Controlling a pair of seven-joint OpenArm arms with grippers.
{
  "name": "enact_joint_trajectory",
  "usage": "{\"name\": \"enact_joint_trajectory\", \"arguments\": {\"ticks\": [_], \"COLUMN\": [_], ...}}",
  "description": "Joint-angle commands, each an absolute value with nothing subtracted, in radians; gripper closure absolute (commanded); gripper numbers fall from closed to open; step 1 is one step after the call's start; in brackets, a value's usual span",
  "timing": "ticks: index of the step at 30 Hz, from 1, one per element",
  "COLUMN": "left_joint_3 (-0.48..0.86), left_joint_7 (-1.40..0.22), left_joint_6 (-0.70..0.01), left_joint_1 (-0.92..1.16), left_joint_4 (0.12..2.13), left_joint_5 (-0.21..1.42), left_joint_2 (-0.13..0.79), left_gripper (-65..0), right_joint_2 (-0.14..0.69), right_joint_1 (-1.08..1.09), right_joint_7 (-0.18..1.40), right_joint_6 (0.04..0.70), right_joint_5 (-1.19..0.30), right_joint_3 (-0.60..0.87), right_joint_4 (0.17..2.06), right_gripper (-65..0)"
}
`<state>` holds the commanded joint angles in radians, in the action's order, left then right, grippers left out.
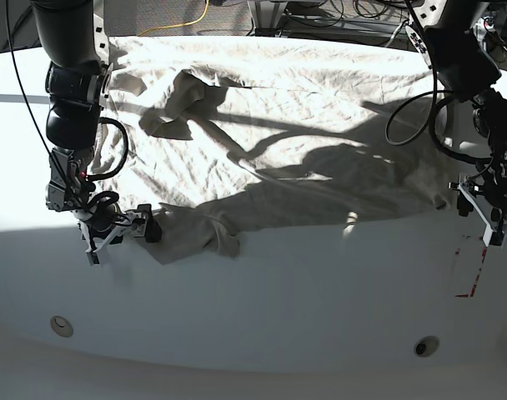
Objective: Layout the t-shirt on the table in an organized manner, then fold the t-shirt properly
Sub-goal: 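Release the edge and move both grippers to the shirt's hem corners, then grasp the hem corners with both grippers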
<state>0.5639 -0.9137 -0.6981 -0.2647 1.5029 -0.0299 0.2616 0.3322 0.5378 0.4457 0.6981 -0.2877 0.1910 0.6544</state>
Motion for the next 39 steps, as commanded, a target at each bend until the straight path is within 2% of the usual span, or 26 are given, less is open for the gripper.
{"name": "enact_joint_trajectory", "arguments": {"ticks": [3, 5, 12, 17, 19, 21, 30, 39], "left_joint_3": [0.564, 0.564, 0.565, 0.581, 0.591, 0.591, 0.602, 0.611], "left_joint_7": [-0.914, -0.914, -0.909, -0.822, -0.788, -0.766, -0.757, -0.757], "left_joint_6": [-0.698, -0.698, -0.698, -0.698, -0.698, -0.698, -0.698, -0.698], "left_joint_1": [-0.246, -0.237, -0.237, -0.240, -0.240, -0.240, -0.288, -0.282], "left_joint_4": [1.503, 1.503, 1.423, 1.334, 1.308, 1.282, 1.175, 1.159], "left_joint_5": [-0.028, -0.027, -0.027, -0.028, -0.028, -0.027, -0.021, 0.097], "left_joint_2": [0.262, 0.262, 0.262, 0.262, 0.262, 0.262, 0.260, 0.260], "left_gripper": [-40.3, -40.3, -40.4, -40.4, -40.6, -40.7, -40.7, -40.7], "right_joint_2": [0.329, 0.317, 0.298, 0.298, 0.300, 0.302, 0.303, 0.303], "right_joint_1": [0.532, 0.524, 0.518, 0.516, 0.516, 0.516, 0.516, 0.516], "right_joint_7": [0.447, 0.447, 0.447, 0.447, 0.447, 0.447, 0.449, 0.449], "right_joint_6": [0.698, 0.698, 0.698, 0.698, 0.698, 0.698, 0.698, 0.698], "right_joint_5": [-0.288, -0.288, -0.288, -0.288, -0.288, -0.288, -0.288, -0.288], "right_joint_3": [0.191, 0.191, 0.191, 0.191, 0.191, 0.191, 0.191, 0.191], "right_joint_4": [0.674, 0.684, 0.694, 0.694, 0.696, 0.696, 0.696, 0.697], "right_gripper": [-61.2, -54.2, -23.6, -9.8, -6.5, -4.8, -4.8, -4.8]}}
